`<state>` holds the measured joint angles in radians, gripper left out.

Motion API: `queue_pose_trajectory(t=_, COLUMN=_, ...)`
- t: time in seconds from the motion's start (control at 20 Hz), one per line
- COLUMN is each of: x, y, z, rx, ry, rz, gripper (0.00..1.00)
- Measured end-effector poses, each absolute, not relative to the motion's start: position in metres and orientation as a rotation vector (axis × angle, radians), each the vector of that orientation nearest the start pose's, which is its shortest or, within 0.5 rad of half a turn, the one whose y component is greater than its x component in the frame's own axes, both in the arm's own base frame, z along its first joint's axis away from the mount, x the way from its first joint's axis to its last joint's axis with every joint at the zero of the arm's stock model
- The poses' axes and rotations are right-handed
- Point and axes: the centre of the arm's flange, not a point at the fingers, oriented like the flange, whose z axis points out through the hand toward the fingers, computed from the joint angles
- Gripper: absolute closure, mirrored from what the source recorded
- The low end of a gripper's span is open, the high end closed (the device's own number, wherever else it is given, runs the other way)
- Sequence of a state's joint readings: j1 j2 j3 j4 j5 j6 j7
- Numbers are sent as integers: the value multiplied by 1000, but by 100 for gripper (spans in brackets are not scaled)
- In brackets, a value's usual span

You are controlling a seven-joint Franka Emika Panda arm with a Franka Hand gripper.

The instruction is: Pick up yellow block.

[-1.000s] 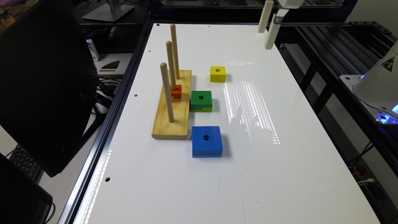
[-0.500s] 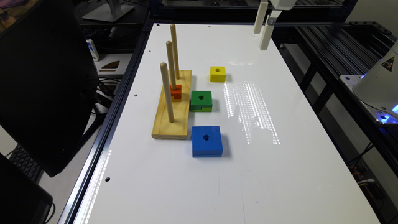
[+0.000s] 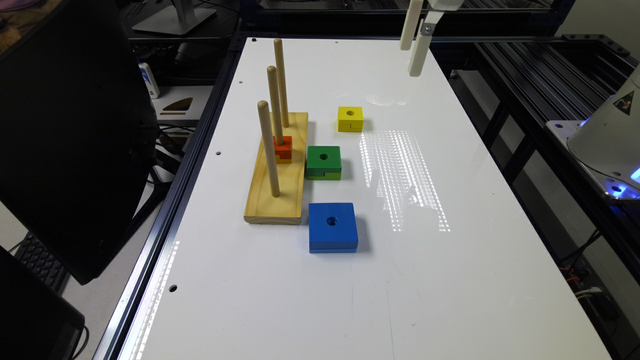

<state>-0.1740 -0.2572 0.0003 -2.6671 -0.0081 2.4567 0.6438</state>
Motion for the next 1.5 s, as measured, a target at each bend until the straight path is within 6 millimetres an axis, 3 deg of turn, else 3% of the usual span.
queue_pose_trajectory(t=0.45, x=425, y=-83, z=321, rx=-2885, ry=1234, rz=-59, gripper=0)
queue_pose_trajectory(t=1.5, x=443, y=-95, z=321, rx=-2885, ry=1234, rz=-67, gripper=0)
